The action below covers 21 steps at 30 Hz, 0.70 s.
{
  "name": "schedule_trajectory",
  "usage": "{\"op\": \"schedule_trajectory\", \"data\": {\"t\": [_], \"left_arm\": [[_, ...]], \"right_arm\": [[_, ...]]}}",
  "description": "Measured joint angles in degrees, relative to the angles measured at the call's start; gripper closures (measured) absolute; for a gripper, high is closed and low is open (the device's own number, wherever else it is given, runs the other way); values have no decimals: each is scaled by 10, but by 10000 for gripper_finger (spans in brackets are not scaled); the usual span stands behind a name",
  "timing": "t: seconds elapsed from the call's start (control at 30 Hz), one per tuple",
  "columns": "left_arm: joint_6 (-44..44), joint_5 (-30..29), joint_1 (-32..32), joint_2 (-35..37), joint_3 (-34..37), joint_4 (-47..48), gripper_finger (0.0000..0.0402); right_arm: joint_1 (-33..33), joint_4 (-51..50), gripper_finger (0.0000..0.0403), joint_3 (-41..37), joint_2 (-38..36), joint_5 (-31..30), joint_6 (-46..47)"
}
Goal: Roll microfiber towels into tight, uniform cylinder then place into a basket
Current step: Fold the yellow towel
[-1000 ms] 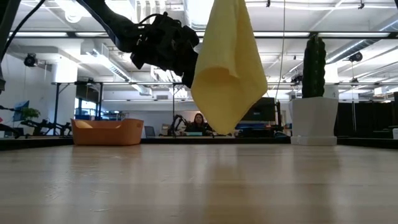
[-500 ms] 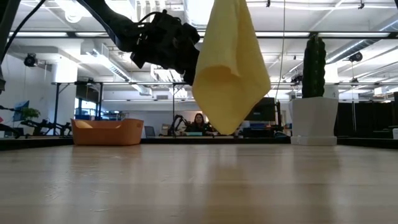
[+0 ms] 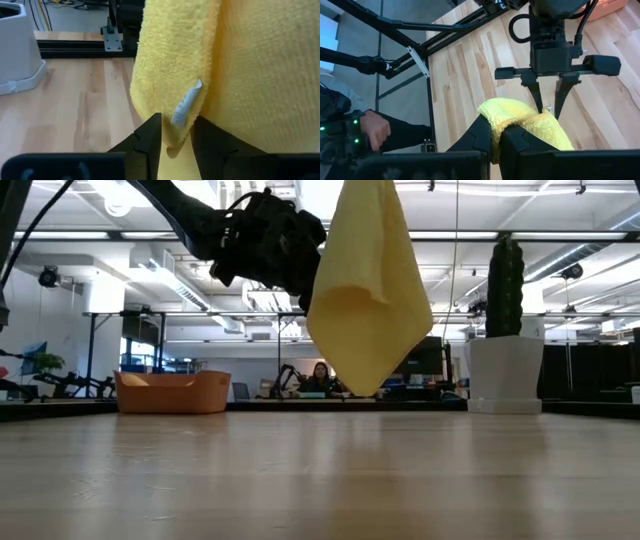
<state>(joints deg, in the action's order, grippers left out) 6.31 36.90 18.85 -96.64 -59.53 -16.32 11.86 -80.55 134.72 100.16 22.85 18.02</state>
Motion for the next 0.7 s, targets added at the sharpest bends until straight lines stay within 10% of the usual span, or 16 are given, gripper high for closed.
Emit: {"op": "schedule_trajectory", "data": {"t": [0.7], "left_arm": [[-59, -110, 5, 35, -1, 133, 401]], "right_arm": [[0, -42, 394, 0, 0, 0, -24]]}}
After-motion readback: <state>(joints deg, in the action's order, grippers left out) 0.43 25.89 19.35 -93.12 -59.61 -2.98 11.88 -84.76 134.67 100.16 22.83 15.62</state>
